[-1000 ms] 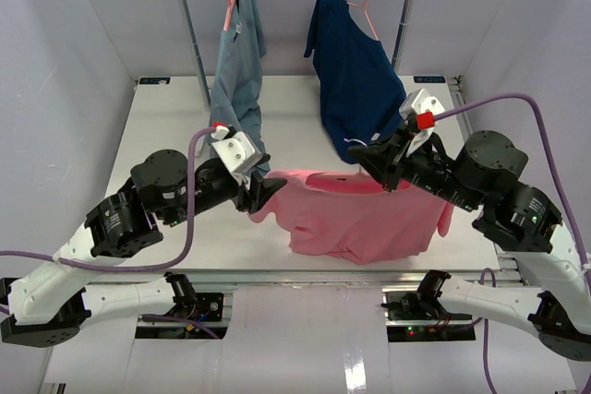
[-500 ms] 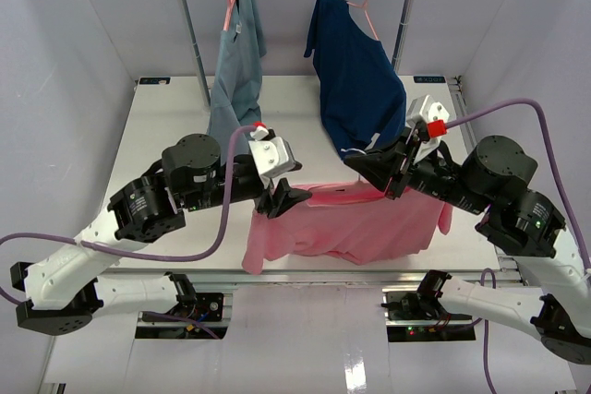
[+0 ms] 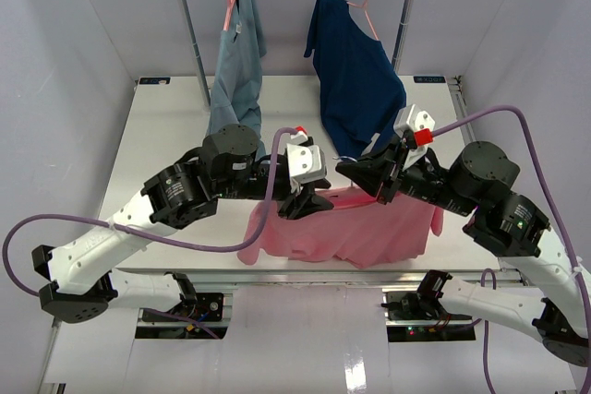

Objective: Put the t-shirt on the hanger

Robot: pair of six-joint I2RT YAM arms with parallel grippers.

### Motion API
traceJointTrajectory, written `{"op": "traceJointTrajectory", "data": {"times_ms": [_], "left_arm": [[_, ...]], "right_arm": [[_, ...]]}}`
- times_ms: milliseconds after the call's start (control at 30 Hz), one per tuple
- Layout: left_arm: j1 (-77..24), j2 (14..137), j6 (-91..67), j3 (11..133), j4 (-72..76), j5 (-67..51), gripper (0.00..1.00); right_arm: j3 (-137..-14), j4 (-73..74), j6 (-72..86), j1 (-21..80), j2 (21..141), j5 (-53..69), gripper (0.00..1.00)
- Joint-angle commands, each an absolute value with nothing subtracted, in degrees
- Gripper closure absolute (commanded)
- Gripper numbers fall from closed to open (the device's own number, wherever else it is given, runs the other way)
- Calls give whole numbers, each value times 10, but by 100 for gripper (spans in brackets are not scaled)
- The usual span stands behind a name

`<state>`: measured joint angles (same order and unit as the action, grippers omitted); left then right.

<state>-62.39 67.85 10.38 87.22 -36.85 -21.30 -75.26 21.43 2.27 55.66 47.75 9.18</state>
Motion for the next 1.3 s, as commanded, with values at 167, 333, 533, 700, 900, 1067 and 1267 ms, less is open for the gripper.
{"op": "traceJointTrajectory", "data": {"times_ms": [167, 333, 533, 700, 900, 1067, 1267], "left_arm": [[-624, 685, 99, 854, -319, -246, 55], [-624, 701, 98, 853, -310, -251, 53], [-624, 708, 85, 847, -279, -266, 52], [-624, 726, 67, 857, -269, -261, 52], [-624, 724, 46, 840, -233, -258, 85], [-624, 719, 28, 829, -206, -270, 100], [-624, 696, 21, 818, -204, -218, 100]], "right_arm": [[-737, 125, 32, 558, 465, 107, 92], [-730, 114, 37, 558, 460, 118, 92], [-718, 106, 39, 559, 457, 116, 92], [-708, 94, 41, 558, 452, 115, 92], [-702, 88, 43, 558, 451, 120, 92], [-694, 87, 39, 558, 450, 124, 92], [-701, 123, 29, 558, 440, 79, 63]]}}
